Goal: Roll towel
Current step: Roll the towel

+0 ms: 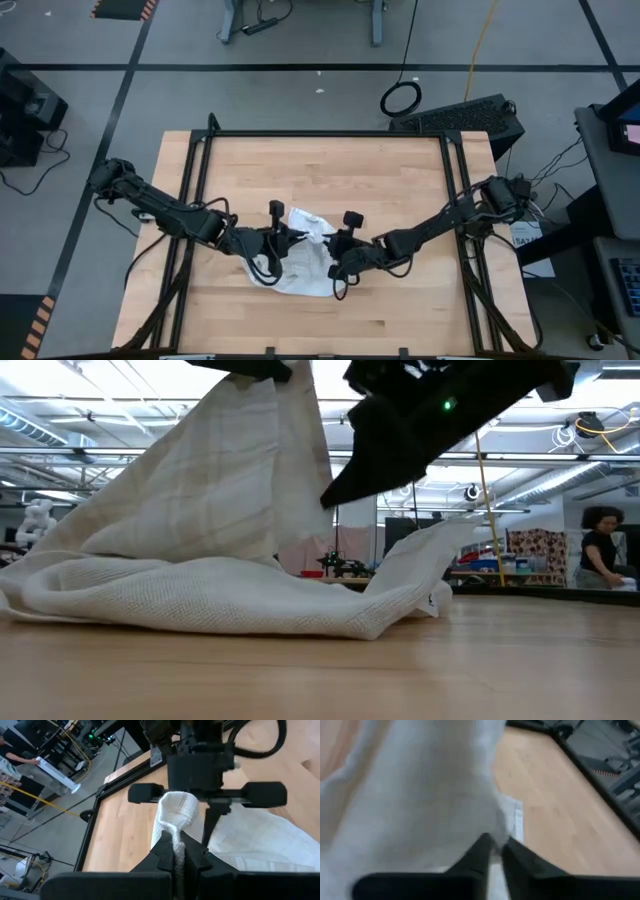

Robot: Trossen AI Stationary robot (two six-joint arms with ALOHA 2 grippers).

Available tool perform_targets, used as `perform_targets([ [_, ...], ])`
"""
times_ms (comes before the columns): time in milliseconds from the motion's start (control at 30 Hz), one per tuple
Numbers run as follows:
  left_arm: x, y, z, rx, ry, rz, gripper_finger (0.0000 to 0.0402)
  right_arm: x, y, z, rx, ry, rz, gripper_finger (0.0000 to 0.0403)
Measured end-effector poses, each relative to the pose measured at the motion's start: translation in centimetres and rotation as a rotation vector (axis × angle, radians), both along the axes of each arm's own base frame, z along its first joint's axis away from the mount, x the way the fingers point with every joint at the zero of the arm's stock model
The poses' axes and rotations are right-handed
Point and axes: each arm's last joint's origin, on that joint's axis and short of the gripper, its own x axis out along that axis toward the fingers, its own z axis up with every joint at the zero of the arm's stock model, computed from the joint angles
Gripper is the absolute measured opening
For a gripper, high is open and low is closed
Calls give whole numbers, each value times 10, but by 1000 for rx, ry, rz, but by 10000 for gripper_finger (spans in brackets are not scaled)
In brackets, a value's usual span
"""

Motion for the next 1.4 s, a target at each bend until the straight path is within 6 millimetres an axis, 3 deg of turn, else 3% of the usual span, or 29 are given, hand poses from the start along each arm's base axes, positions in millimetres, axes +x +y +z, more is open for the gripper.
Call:
perform_targets([
  [267,0,0,1,-37,-19,15,17,-14,-4,44,-97,-94,-46,7],
  [433,0,0,1,-99,-29,44,70,-21,-7,62,-99,-133,-48,5],
  [733,0,2,0,-98,-17,55,167,-30,-11,49,-92,-16,-108,2],
  [1167,0,2,-2,-129,-2,54,173,-35,-14,45,-96,5,-194,2],
  [1400,0,1,-2,-164,5,27,173,-39,-17,60,-122,-72,-252,2],
])
